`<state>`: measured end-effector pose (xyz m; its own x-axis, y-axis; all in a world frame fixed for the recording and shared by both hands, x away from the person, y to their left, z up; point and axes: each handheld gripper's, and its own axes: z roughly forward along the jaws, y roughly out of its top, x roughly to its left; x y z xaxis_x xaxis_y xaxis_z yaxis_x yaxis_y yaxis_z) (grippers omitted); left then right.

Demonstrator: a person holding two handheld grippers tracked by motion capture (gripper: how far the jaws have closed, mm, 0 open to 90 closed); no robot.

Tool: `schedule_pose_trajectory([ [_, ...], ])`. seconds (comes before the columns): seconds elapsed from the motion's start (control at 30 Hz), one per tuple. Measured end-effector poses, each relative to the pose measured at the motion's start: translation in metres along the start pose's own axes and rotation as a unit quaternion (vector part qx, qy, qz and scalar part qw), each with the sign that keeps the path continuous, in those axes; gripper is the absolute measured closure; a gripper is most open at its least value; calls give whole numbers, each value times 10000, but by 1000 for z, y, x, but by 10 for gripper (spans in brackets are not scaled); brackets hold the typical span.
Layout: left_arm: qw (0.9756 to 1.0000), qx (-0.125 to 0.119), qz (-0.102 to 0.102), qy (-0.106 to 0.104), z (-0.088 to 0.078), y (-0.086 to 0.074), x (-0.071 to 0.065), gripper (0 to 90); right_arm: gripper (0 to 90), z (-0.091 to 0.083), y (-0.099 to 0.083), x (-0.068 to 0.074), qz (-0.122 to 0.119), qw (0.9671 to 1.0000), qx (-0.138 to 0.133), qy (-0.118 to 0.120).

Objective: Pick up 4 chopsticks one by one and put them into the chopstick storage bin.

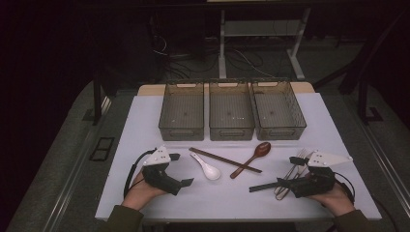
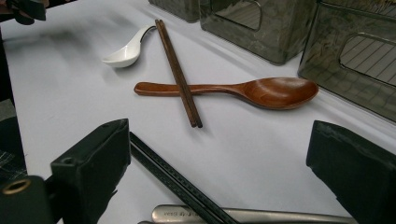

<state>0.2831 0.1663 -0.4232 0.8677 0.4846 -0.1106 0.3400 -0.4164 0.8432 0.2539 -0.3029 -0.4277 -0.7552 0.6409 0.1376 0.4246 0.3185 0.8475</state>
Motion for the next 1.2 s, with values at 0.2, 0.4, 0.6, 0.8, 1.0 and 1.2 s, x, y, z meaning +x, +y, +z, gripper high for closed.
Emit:
schedule_pose_trajectory([
  [0.2,10000,-2,-16,-18,0,0,-1,0,60,0,1,0,-19,10000,9,11],
  [0.4,10000,-17,-24,-45,0,0,0,0,60,-1,2,-1,-41,10000,39,20],
  [0.6,9999,-37,-76,-58,0,0,0,0,60,-1,4,-1,-181,9996,215,88],
  [0.8,10000,-39,-55,-53,-1,0,-2,0,60,2,5,-2,-276,9981,515,200],
  [1.0,9999,-85,-58,-81,-3,0,-3,0,61,5,9,-3,-364,9967,711,161],
  [1.2,9999,-84,-42,-105,-2,-1,-4,0,61,5,12,-4,-473,9944,914,232],
])
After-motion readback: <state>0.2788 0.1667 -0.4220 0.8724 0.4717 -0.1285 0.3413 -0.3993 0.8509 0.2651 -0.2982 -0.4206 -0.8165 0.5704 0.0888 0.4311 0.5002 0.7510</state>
